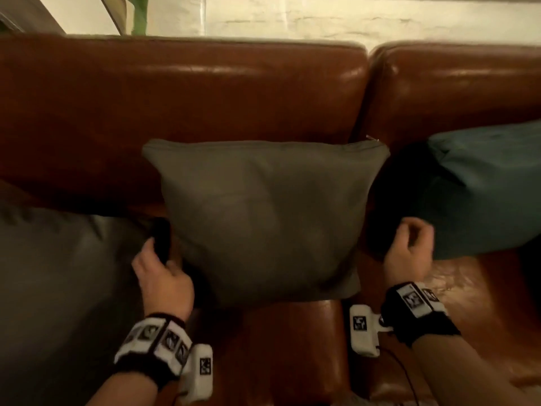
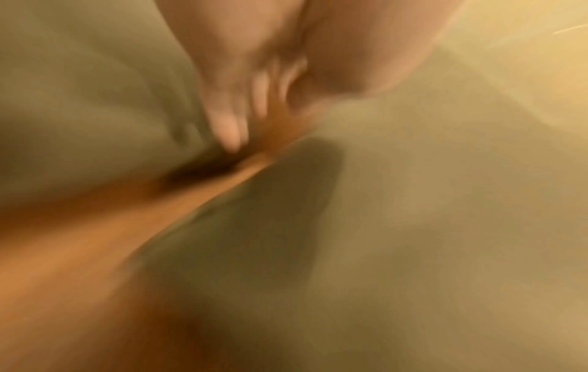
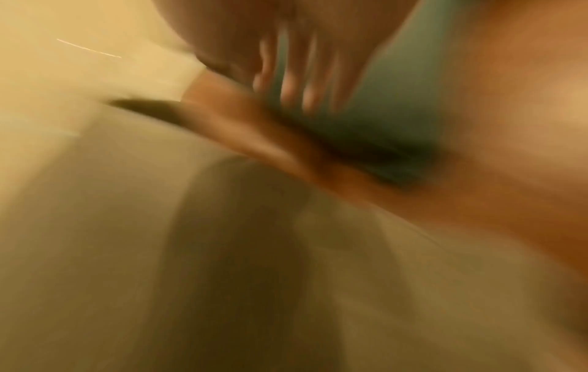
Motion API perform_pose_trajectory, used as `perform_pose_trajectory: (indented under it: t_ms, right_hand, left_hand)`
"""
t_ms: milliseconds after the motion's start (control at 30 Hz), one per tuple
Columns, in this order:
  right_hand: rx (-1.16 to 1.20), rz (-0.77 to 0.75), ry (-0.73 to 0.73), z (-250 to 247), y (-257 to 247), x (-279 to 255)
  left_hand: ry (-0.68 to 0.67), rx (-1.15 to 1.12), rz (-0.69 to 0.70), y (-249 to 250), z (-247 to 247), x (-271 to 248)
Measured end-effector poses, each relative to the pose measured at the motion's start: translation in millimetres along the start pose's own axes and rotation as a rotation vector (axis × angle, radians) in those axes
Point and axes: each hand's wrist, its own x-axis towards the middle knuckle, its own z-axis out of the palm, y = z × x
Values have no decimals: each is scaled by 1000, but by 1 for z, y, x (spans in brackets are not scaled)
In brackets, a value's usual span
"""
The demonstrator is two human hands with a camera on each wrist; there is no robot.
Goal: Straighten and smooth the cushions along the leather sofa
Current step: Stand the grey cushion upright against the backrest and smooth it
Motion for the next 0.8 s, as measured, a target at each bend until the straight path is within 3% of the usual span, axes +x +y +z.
perform_pose_trajectory:
  t_ms: [67,133,233,300,433,533,567,633,700,733,800]
  right_hand:
    - [25,-371,-36,0,-57,-13]
    - [-76,-617,-300,28,-96,-30]
    - [-521,-852,-616,83,-124,-41]
    - [-769,-923,-627,95,-113,-20]
    - [-876,-587,-568,66,-82,45]
    - [-828,-531,-558,54,-78,49]
    - [-676,-474,-495,53,-80,43]
    - [-270,-151,-339,55,-82,33]
    - [13,269,-305,57,-89,30]
    - [62,388,-314,58,-92,30]
    - [-5,388,-293,59,-97,32]
  left_hand:
    - [160,8,379,50,-8,-17]
    - [109,93,640,104,5,-19]
    - [-133,396,793,152,38,6]
    - [-159,613,786,138,41,41]
    - [-154,720,655,85,2,100]
    - [-162,656,652,77,-12,104]
    - [-83,529,561,77,-11,100]
    - [12,84,168,84,-12,94]
    - [-83,-226,-213,94,-16,96]
    - [-128,-267,-276,97,-18,98]
    - [-111,-211,-144,96,-21,108]
